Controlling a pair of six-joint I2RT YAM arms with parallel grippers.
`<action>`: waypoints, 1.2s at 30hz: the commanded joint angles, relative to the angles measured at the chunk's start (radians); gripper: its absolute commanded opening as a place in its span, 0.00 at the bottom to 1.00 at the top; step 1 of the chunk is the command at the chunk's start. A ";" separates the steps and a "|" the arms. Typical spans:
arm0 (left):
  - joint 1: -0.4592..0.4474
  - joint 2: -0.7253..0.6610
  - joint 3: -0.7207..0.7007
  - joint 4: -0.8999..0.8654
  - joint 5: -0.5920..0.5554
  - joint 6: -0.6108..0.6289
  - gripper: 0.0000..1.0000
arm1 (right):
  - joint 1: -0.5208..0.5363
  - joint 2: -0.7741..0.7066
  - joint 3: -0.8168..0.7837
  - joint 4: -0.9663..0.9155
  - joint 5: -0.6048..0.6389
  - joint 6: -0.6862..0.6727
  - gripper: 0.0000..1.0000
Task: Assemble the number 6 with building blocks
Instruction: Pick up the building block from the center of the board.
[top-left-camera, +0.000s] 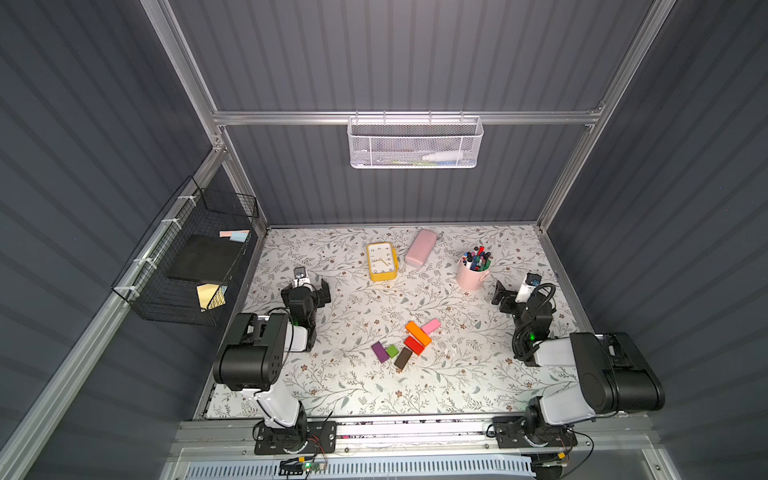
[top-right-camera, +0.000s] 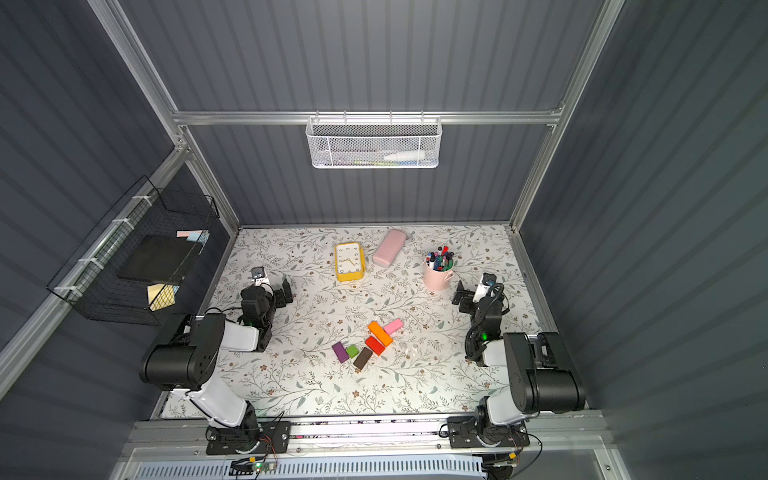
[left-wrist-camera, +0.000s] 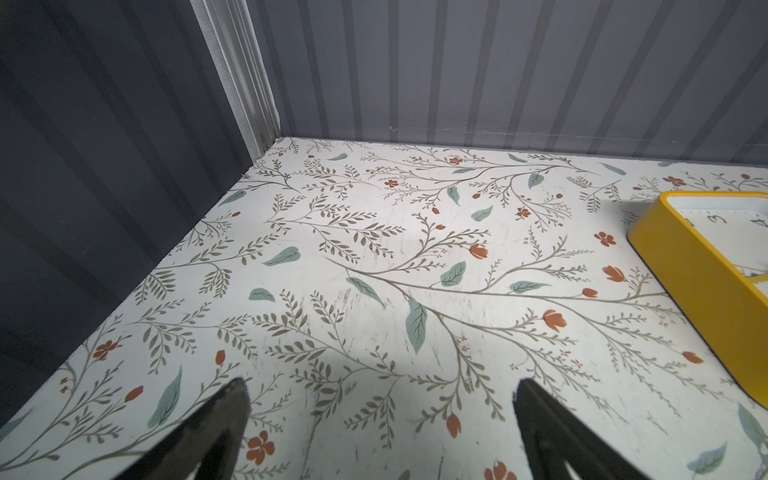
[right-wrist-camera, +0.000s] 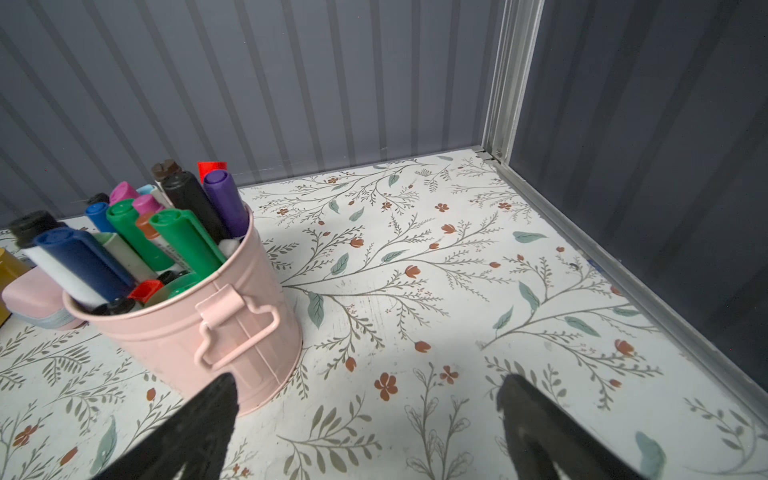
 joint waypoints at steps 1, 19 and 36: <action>0.007 0.002 0.015 -0.014 0.010 -0.010 0.99 | -0.005 -0.001 0.009 0.008 -0.010 -0.010 0.99; -0.016 -0.225 0.197 -0.475 0.009 -0.041 0.99 | 0.127 -0.439 0.118 -0.520 -0.047 0.041 0.99; -0.030 -0.521 0.506 -1.064 0.259 -0.596 0.99 | 0.269 -0.573 0.652 -1.288 -0.388 0.620 0.99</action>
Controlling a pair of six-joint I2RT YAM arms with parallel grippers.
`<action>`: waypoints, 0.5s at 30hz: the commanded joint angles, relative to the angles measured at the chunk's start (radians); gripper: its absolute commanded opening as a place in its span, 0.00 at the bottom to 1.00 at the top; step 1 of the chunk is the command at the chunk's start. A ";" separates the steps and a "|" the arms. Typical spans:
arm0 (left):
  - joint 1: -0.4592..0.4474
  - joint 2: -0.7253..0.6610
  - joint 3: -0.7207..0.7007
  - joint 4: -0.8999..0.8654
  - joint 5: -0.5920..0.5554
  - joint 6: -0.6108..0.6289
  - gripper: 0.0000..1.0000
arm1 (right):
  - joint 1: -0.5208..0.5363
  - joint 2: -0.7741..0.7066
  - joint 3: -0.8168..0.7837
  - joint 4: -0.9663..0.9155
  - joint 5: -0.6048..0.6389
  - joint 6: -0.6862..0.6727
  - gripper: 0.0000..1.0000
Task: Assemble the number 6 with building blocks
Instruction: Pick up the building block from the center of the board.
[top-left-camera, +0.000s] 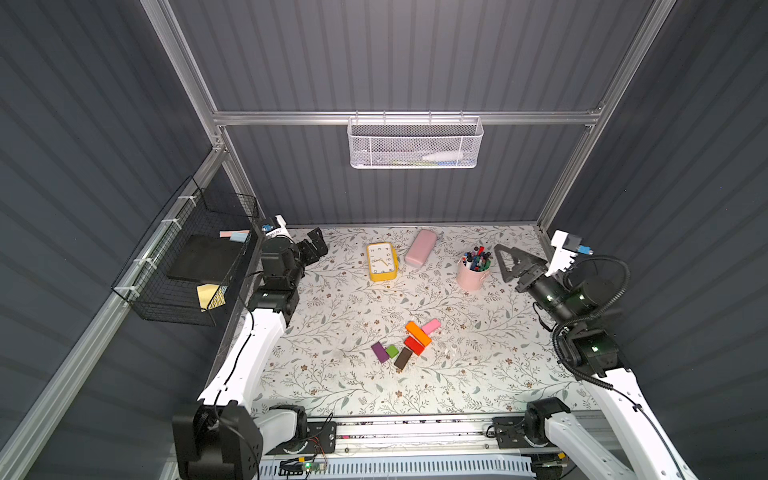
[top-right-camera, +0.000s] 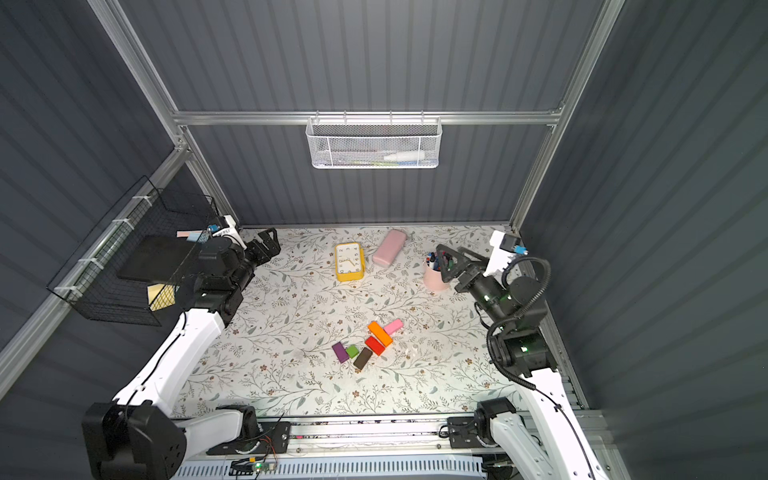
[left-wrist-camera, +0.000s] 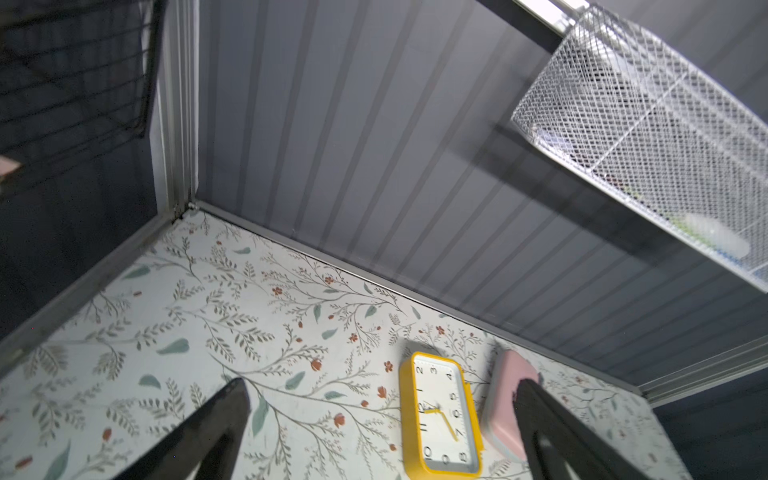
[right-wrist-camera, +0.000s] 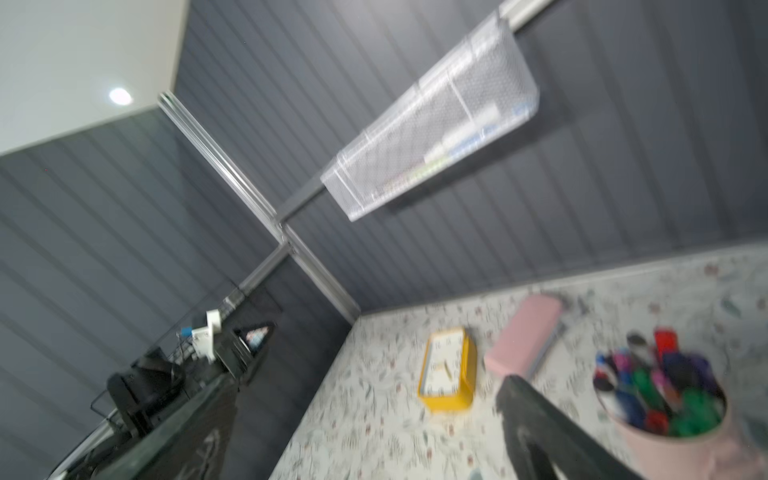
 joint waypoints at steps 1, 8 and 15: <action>-0.003 0.010 0.015 -0.118 0.103 -0.079 0.99 | 0.109 0.162 0.130 -0.327 0.164 -0.016 0.99; -0.018 0.103 0.210 -0.426 0.087 0.022 0.99 | 0.360 0.379 0.289 -0.495 0.452 -0.269 0.99; -0.101 0.106 0.226 -0.567 -0.025 0.052 0.99 | 0.454 0.657 0.331 -0.648 0.514 -0.299 0.94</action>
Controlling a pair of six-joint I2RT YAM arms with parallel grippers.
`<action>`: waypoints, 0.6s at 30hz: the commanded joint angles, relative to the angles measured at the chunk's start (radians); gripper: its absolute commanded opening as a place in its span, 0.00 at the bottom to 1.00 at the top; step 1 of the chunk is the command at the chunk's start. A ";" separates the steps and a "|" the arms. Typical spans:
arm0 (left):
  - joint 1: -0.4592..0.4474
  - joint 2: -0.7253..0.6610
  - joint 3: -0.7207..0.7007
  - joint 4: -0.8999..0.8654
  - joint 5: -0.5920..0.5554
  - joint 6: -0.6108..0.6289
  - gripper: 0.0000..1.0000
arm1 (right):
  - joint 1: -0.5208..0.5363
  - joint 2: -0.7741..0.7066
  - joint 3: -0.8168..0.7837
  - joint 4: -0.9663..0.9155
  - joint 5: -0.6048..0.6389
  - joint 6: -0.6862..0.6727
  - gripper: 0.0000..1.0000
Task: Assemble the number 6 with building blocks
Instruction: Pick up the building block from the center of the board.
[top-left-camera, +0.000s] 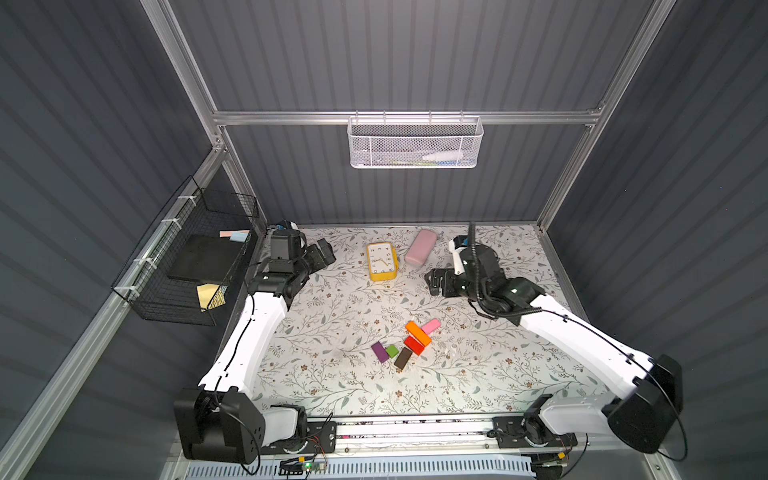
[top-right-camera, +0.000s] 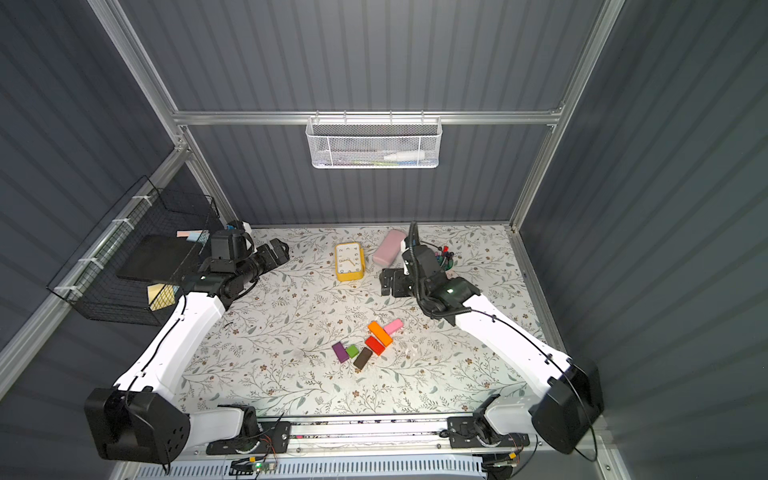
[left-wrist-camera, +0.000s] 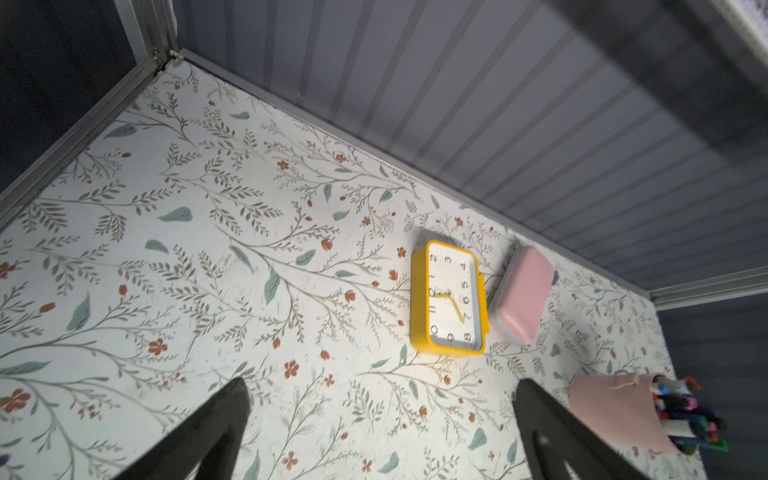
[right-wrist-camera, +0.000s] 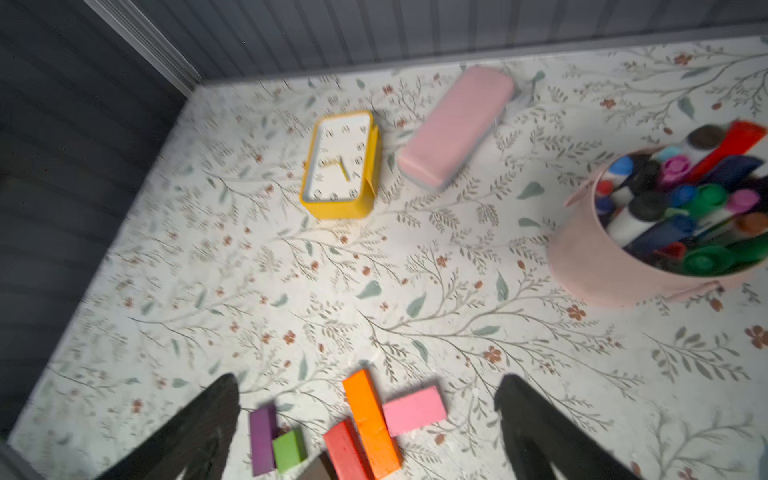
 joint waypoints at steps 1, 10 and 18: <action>-0.058 0.004 0.045 -0.130 -0.086 0.036 1.00 | 0.011 0.117 0.014 -0.161 0.044 -0.024 0.93; -0.107 0.086 0.069 -0.180 -0.019 0.019 1.00 | 0.013 0.290 0.045 -0.176 -0.022 -0.044 0.90; -0.107 0.074 0.042 -0.156 -0.001 0.017 0.99 | 0.013 0.333 0.020 -0.146 -0.025 -0.098 0.90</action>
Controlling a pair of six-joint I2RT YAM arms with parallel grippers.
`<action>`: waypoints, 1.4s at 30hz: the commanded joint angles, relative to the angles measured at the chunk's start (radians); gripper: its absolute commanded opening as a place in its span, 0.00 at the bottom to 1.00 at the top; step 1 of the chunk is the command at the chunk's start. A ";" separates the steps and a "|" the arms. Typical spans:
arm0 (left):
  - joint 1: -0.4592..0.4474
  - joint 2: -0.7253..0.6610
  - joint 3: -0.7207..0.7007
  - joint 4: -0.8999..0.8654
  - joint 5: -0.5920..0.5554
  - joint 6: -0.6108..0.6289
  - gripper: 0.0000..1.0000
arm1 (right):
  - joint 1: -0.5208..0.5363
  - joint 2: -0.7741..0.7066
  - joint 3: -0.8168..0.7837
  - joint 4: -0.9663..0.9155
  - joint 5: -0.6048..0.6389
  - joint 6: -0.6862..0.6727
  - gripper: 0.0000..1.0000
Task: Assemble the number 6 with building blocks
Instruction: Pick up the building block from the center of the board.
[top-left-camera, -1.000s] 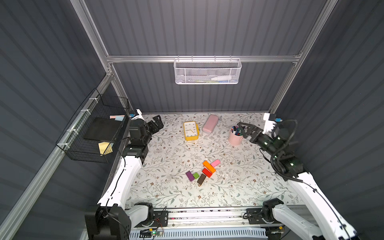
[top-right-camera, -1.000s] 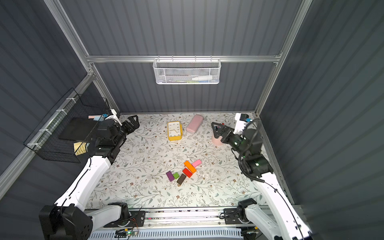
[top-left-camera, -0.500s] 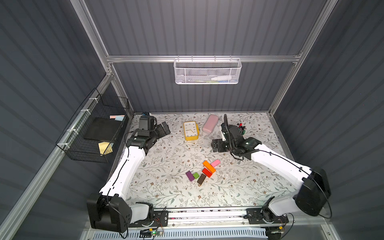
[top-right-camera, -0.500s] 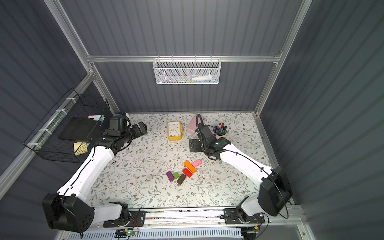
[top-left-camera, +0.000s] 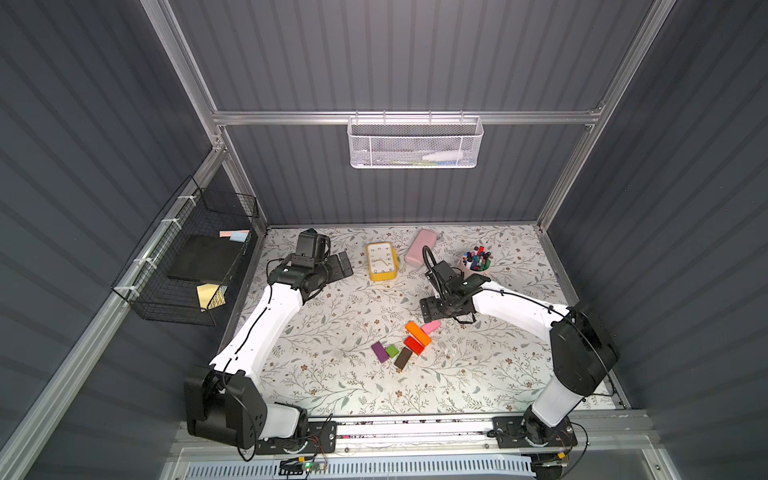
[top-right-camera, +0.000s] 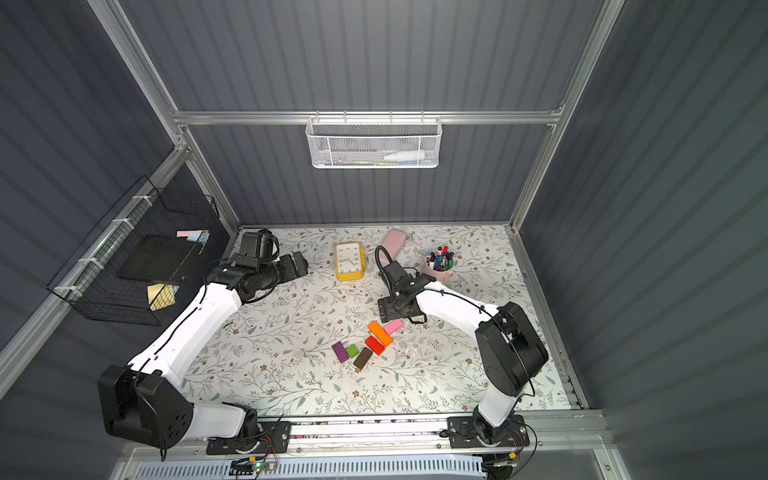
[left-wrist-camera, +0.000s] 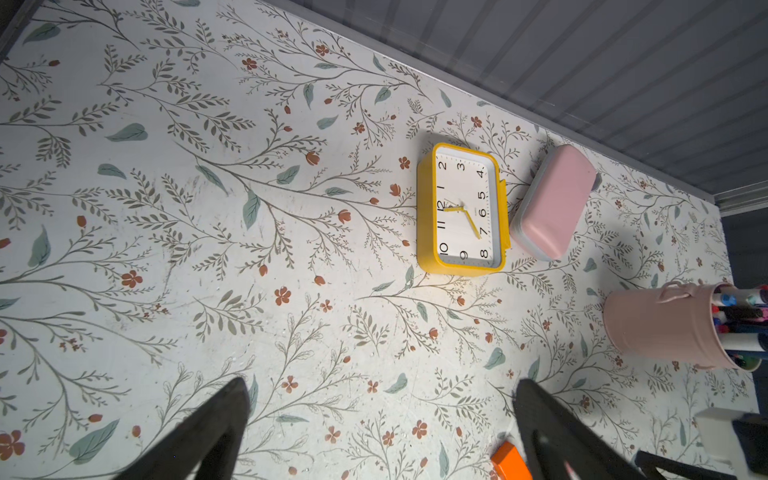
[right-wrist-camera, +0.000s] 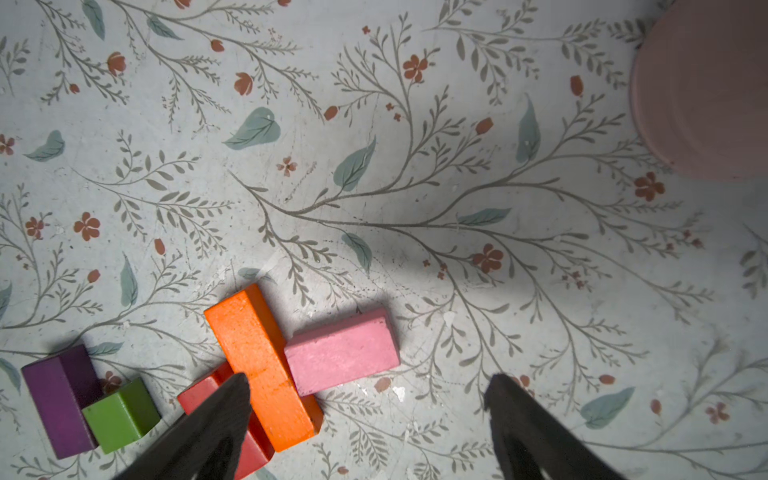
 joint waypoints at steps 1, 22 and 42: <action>-0.003 -0.010 -0.001 -0.016 0.018 0.007 0.99 | 0.003 0.029 0.000 -0.001 0.004 -0.040 0.90; -0.003 -0.010 -0.033 0.000 0.049 0.025 0.99 | 0.026 0.129 -0.022 0.008 -0.060 -0.075 0.93; -0.003 -0.005 -0.038 0.013 0.060 0.031 0.99 | 0.028 0.209 0.009 -0.019 0.033 -0.040 0.95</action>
